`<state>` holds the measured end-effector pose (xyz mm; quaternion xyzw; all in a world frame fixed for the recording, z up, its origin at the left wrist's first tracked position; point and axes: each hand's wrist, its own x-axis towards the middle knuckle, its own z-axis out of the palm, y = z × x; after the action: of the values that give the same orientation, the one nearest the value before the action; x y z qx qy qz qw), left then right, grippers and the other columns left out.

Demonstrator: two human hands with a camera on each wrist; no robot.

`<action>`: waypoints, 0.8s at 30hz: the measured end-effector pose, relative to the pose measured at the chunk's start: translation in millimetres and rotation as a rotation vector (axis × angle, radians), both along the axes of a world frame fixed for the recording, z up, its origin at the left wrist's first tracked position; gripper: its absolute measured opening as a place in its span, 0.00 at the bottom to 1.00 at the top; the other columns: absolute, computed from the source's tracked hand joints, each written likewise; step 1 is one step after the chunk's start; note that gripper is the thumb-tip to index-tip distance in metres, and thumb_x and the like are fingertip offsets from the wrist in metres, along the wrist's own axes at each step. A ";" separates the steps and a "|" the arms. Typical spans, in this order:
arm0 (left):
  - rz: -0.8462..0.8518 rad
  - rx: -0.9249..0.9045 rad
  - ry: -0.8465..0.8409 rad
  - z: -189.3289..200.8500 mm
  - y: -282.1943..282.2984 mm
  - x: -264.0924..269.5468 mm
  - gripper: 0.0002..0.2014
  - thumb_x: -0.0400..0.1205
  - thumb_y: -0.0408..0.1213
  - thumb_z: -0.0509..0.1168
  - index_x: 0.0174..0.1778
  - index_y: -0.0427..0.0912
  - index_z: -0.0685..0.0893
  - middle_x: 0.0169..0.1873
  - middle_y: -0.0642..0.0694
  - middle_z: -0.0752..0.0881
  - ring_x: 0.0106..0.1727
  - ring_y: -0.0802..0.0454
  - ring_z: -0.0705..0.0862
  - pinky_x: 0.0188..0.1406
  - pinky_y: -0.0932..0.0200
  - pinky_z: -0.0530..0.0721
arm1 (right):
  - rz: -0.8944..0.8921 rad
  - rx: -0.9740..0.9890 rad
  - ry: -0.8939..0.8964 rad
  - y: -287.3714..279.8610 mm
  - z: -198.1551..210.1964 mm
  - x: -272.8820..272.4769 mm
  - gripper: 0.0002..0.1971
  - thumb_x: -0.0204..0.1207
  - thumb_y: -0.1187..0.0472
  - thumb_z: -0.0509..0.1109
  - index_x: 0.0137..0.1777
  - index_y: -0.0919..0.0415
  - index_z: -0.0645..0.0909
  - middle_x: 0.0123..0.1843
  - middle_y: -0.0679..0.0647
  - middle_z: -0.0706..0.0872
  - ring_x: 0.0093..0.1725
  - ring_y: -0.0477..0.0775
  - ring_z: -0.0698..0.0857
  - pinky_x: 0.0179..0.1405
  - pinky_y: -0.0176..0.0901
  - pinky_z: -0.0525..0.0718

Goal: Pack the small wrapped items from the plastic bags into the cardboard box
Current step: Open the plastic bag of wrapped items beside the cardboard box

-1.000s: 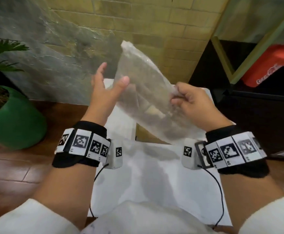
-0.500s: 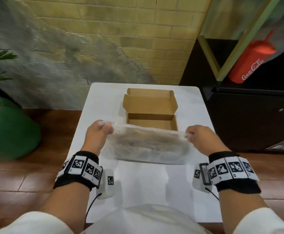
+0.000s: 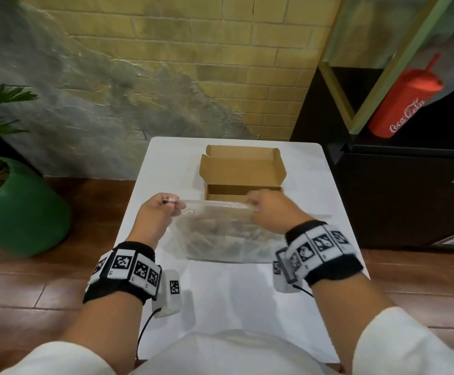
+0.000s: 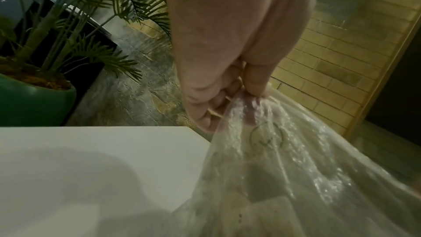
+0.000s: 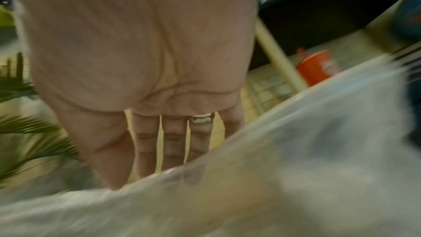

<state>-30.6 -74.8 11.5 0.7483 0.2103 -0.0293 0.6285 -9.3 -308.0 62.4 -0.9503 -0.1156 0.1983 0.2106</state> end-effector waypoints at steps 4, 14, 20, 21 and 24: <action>-0.005 -0.003 -0.012 0.8 0.1 -3.1 0.10 0.83 0.29 0.58 0.45 0.46 0.82 0.39 0.50 0.87 0.45 0.55 0.83 0.48 0.58 0.76 | 0.159 0.069 -0.024 62.6 -2.4 10.2 0.21 0.78 0.62 0.62 0.70 0.52 0.73 0.63 0.54 0.82 0.61 0.57 0.81 0.56 0.46 0.79; -0.025 0.089 -0.063 6.6 -4.4 0.0 0.07 0.83 0.28 0.57 0.44 0.40 0.79 0.32 0.47 0.81 0.36 0.52 0.77 0.38 0.58 0.74 | 0.373 -0.083 -0.258 126.6 2.8 10.5 0.13 0.81 0.64 0.55 0.62 0.61 0.74 0.50 0.60 0.81 0.54 0.63 0.81 0.46 0.49 0.73; -0.026 0.116 -0.118 5.8 -7.6 -0.9 0.11 0.82 0.25 0.56 0.38 0.43 0.75 0.34 0.48 0.85 0.39 0.55 0.82 0.41 0.62 0.75 | 0.270 -0.075 -0.338 102.3 -1.0 0.7 0.09 0.78 0.67 0.57 0.55 0.63 0.75 0.51 0.60 0.84 0.50 0.63 0.82 0.40 0.48 0.74; -0.029 0.113 -0.120 4.3 -6.1 -0.6 0.11 0.82 0.25 0.55 0.38 0.43 0.75 0.35 0.47 0.87 0.40 0.55 0.83 0.42 0.61 0.76 | 0.243 -0.055 -0.313 91.5 -2.5 -1.4 0.08 0.77 0.68 0.58 0.53 0.62 0.75 0.50 0.59 0.84 0.50 0.62 0.81 0.43 0.49 0.78; -0.020 0.107 -0.109 -0.8 0.5 0.8 0.11 0.82 0.26 0.55 0.37 0.44 0.74 0.36 0.48 0.88 0.41 0.53 0.84 0.45 0.57 0.76 | 0.147 -0.034 -0.277 47.3 -9.3 -7.4 0.05 0.77 0.68 0.59 0.45 0.57 0.73 0.45 0.56 0.81 0.45 0.58 0.80 0.46 0.49 0.79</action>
<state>-29.8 -74.3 10.7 0.7834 0.1695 0.0165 0.5977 -16.7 -260.7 53.1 -0.9609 -0.2095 0.0819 0.1616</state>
